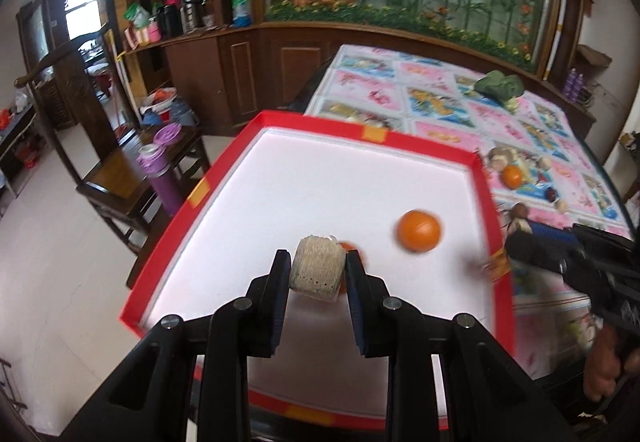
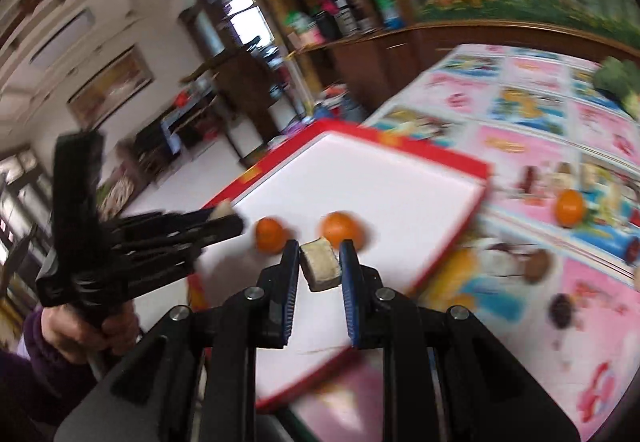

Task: Organize fruits
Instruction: 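Carry both pieces over the white tray and open both tools to drop them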

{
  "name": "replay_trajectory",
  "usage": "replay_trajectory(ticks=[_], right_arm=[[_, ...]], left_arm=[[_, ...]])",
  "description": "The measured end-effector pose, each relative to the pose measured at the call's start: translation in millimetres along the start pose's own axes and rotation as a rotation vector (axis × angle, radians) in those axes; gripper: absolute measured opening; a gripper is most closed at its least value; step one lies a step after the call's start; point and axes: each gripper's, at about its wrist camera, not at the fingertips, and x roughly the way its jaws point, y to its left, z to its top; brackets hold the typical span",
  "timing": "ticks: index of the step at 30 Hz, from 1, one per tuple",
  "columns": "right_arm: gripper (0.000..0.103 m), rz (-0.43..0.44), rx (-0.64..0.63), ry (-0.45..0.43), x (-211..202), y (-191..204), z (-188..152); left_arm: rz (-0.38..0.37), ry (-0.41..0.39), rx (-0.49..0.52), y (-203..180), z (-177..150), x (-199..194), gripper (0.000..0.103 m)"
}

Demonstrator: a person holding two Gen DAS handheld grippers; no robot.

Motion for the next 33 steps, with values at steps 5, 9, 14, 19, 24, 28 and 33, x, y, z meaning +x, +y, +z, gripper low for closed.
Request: replay_trajectory(ticks=[5,9,14,19,24,28,33], right_arm=[[0.022,0.002,-0.052,0.083,31.0,18.9,-6.6],[0.023,-0.014,-0.071,0.131,47.7,23.5,-10.6],[0.023,-0.028,-0.077,0.184,62.1,30.1,-14.0],[0.029,-0.022,-0.093,0.200,62.4,34.2,-14.0],[0.053,0.013,-0.065,0.068,26.6,22.8,-5.1],[0.053,-0.024,-0.020,-0.011,-13.0,-5.8,-4.5],[0.053,-0.208,0.066,-0.083,-75.9,-68.7,-15.7]], left_arm=[[0.011,0.037,0.018,4.2,-10.7,6.4,0.027],[0.021,0.063,0.013,8.8,-16.7,13.1,0.027],[0.045,0.079,0.008,10.4,-17.1,17.4,0.027],[0.065,0.093,-0.010,13.9,-16.1,16.5,0.041],[0.077,0.034,-0.023,12.3,-7.0,0.5,0.053],[0.015,-0.031,0.011,-6.5,0.3,-18.5,0.056],[-0.171,-0.060,0.088,-56.4,6.1,-30.7,0.061]])
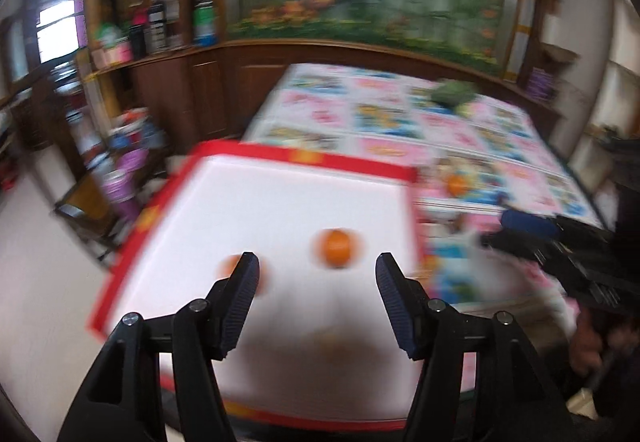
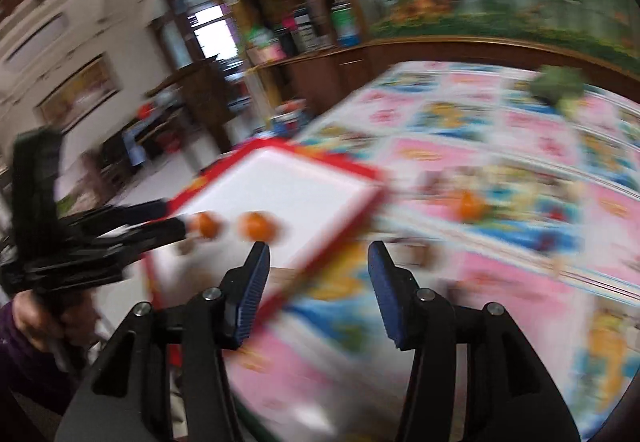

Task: Organize fruits
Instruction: 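Carry both pieces over the white tray and open both tools to drop them, then grasp a red date with the left tool while the right tool grasps a beige ball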

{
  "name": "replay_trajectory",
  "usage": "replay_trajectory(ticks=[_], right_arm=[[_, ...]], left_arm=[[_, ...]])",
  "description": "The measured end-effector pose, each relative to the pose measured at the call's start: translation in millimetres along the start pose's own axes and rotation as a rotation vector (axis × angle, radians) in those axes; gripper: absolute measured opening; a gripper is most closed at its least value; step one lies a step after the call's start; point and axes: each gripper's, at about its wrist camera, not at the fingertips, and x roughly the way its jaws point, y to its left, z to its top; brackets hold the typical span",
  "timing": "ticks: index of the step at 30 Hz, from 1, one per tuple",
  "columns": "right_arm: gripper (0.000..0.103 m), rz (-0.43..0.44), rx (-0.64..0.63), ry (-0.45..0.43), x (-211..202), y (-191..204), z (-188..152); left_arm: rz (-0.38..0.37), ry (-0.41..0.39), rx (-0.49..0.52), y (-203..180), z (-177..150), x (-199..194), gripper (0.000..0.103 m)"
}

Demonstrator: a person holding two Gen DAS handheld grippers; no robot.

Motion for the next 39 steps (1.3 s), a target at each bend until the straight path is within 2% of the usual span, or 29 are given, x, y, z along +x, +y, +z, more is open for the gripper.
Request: replay_trajectory(ticks=[3,5,7,10,13,14,20,25,32,39], right_arm=[[0.054,-0.152,0.077,-0.008,-18.5,-52.6,-2.9],[0.054,-0.244,0.115,0.034,-18.5,-82.1,-3.9],[0.054,-0.316,0.136,0.083,-11.4,-103.7,-2.5],[0.054,-0.391,0.097,0.145,9.9,-119.3,1.4],[0.051,-0.399,0.074,0.173,25.5,-124.1,1.8],[0.045,-0.405,0.070,0.182,30.3,-125.5,1.3],[0.026,-0.417,0.046,0.186,38.3,-127.7,-0.6],[0.025,-0.376,0.069,0.166,30.4,-135.1,-0.7],[0.025,-0.320,0.189,0.119,6.7,-159.9,4.9],[0.025,-0.258,0.243,0.086,-4.9,-163.4,8.8]], left_arm=[[-0.088,0.023,0.057,-34.6,2.1,10.7,0.062],[-0.157,0.063,0.096,-59.2,0.2,22.2,0.062],[-0.198,0.100,0.119,-77.9,-3.2,33.0,0.062],[-0.218,0.144,0.148,-98.4,-6.0,45.6,0.062],[-0.232,0.167,0.166,-110.4,-5.2,52.4,0.062],[-0.231,0.171,0.169,-112.4,-4.7,54.8,0.062],[-0.234,0.222,0.180,-128.2,-0.5,78.0,0.062],[-0.244,0.271,0.158,-138.0,3.5,96.0,0.061],[-0.226,0.316,0.129,-151.5,11.2,124.4,0.040],[-0.179,0.313,0.113,-153.1,18.6,138.9,0.036]])
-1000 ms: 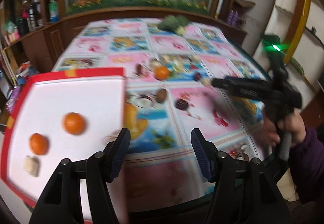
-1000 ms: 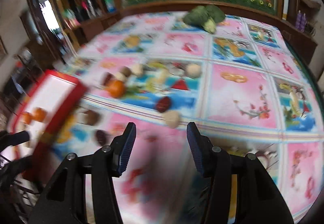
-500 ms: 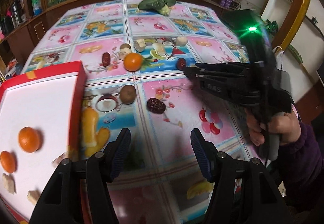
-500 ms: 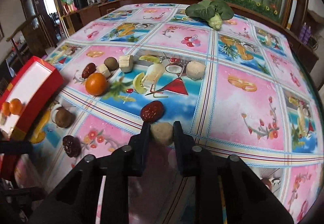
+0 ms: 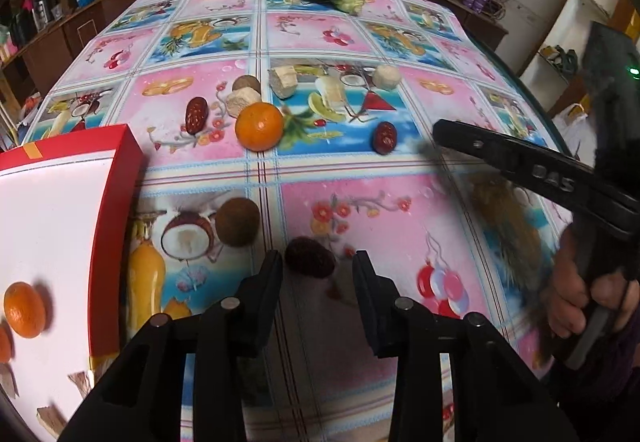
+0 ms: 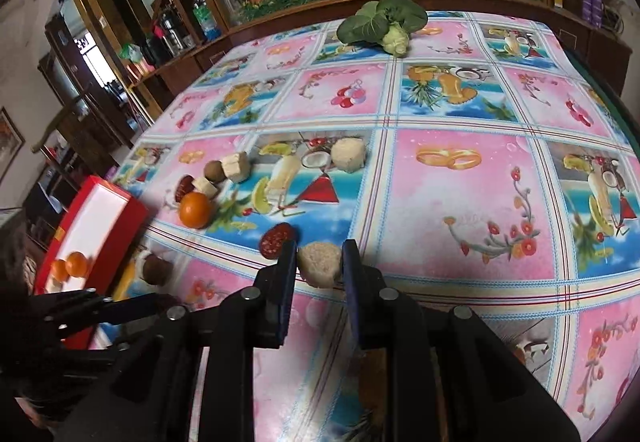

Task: Organize fruits
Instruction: 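Grasp a red date with the left tool while the right tool grasps a beige ball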

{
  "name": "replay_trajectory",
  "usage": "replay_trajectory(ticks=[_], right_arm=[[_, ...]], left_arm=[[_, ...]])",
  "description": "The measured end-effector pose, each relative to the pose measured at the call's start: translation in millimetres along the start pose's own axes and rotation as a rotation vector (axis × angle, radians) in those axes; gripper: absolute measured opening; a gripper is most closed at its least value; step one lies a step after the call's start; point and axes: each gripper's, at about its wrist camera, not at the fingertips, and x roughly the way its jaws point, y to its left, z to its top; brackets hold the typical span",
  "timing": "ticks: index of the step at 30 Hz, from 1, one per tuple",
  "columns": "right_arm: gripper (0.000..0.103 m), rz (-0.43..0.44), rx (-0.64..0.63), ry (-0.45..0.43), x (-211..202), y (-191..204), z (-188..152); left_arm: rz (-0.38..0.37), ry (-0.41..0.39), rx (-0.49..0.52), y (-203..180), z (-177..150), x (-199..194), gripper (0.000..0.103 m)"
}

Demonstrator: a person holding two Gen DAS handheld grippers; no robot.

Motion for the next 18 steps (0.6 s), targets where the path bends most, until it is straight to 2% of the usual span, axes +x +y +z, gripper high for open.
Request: replay_trajectory(ticks=[8,15,18], right_arm=[[0.025,0.014,0.044,-0.009,-2.7,-5.9,1.9],[0.025,0.009,0.056,-0.010,-0.9,-9.0,1.6],[0.025,0.013,0.059,-0.012,-0.2,-9.5,1.5]], left_arm=[[0.037,-0.023,0.040,-9.6,1.3,3.8,0.025],[0.037,-0.051,0.048,-10.1,1.5,5.0,0.025],[0.016,-0.050,0.021,-6.1,1.3,2.8,0.025]])
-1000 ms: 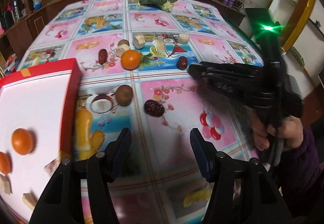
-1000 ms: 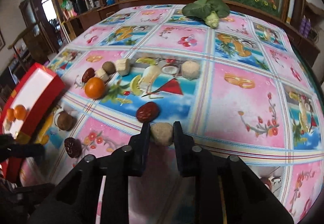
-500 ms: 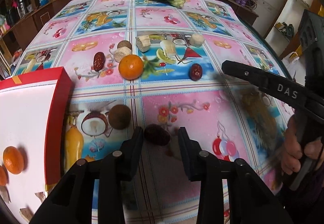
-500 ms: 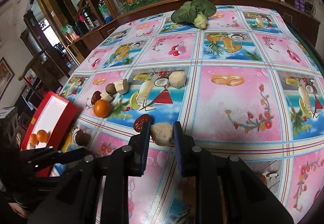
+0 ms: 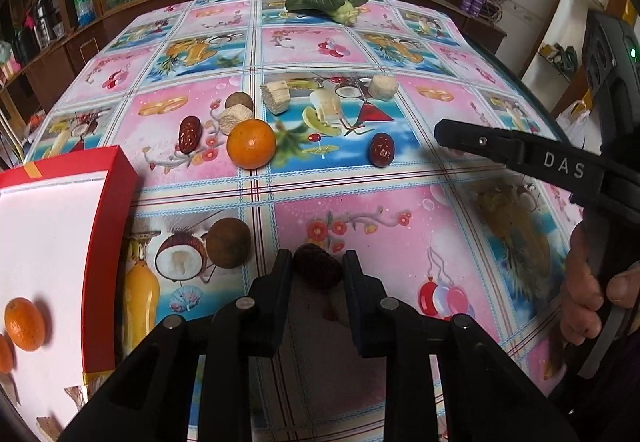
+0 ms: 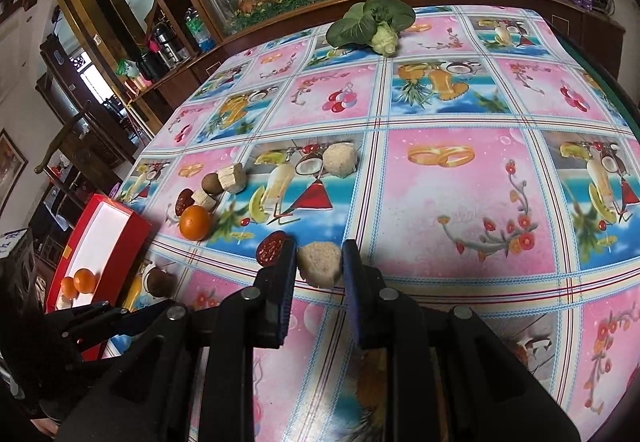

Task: Organize fruits
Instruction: 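Grasp a red date with the left tool while the right tool grasps a beige ball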

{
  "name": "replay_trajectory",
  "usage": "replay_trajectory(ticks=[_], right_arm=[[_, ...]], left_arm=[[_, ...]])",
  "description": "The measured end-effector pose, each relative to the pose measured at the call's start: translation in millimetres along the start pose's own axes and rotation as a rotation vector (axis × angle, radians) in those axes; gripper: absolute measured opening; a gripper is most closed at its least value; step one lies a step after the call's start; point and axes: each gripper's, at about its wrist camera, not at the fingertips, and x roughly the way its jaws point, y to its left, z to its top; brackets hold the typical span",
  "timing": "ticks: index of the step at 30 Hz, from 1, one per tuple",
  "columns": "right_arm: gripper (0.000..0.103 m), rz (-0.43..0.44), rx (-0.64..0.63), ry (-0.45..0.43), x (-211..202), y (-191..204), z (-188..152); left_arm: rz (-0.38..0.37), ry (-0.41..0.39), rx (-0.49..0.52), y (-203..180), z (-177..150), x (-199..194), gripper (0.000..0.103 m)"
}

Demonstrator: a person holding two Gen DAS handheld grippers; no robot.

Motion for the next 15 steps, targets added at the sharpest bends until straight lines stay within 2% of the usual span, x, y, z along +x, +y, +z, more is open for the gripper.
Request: replay_trajectory(ticks=[7,15], right_arm=[[0.025,0.006,0.007,-0.039,-6.0,-1.3,1.5],[0.025,-0.004,0.012,-0.086,-10.0,-2.6,3.0]], left_arm=[[0.007,-0.085,-0.022,8.6,-5.0,-42.1,0.025],[0.085,-0.178,-0.068,40.0,-19.5,-90.0,0.025]])
